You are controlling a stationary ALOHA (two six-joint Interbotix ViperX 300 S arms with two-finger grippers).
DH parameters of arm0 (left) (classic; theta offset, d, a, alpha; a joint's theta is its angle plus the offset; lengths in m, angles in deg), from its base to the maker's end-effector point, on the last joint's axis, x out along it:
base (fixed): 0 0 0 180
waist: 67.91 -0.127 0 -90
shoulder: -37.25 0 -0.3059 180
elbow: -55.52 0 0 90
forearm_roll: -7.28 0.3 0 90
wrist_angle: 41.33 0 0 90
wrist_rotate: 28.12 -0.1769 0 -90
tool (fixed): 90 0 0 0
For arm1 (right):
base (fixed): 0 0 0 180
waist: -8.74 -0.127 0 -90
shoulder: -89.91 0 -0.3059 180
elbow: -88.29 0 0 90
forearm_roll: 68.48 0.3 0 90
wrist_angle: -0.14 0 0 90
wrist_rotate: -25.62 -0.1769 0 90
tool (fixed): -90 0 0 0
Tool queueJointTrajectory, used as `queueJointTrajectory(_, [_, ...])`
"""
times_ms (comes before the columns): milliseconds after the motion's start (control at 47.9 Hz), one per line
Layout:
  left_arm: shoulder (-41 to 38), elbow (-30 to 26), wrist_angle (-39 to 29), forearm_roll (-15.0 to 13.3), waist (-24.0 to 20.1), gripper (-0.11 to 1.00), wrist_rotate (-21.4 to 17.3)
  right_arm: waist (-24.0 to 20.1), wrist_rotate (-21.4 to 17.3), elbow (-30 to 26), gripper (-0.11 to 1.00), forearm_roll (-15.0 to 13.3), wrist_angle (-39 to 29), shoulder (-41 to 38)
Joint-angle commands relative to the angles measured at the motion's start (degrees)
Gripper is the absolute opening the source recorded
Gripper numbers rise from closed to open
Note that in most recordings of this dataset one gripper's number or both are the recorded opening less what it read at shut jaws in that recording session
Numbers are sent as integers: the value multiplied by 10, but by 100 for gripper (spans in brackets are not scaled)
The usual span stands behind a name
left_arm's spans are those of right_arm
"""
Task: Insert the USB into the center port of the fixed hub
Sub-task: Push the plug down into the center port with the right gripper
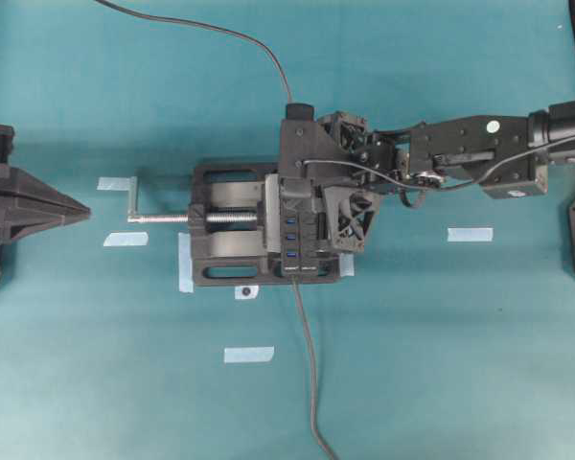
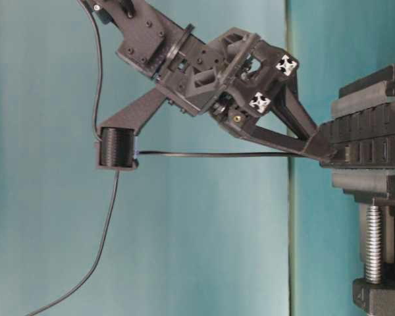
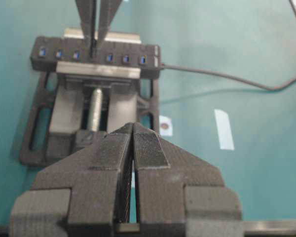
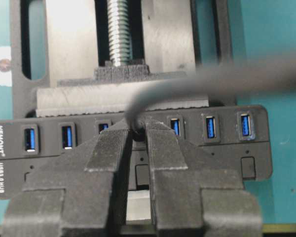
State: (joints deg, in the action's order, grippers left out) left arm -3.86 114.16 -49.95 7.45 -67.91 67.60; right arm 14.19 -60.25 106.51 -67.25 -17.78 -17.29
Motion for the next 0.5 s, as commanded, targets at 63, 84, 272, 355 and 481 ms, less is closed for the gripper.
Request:
queueJointTrajectory(63, [-3, -6, 5, 1, 0, 0, 1, -4, -4, -3, 8, 1, -6, 1])
queueJointTrajectory(84, [-3, -6, 5, 1, 1, 0, 1, -4, -4, -2, 8, 2, -6, 1])
queueJointTrajectory(272, [-3, -6, 5, 1, 1, 0, 1, -4, -4, -2, 8, 2, -9, 1])
queueJointTrajectory(355, [-2, -6, 5, 1, 0, 0, 1, -4, -4, -2, 8, 2, -9, 0])
queueJointTrajectory(481, [-3, -6, 5, 1, 0, 0, 1, -8, -4, -2, 8, 2, -12, -5])
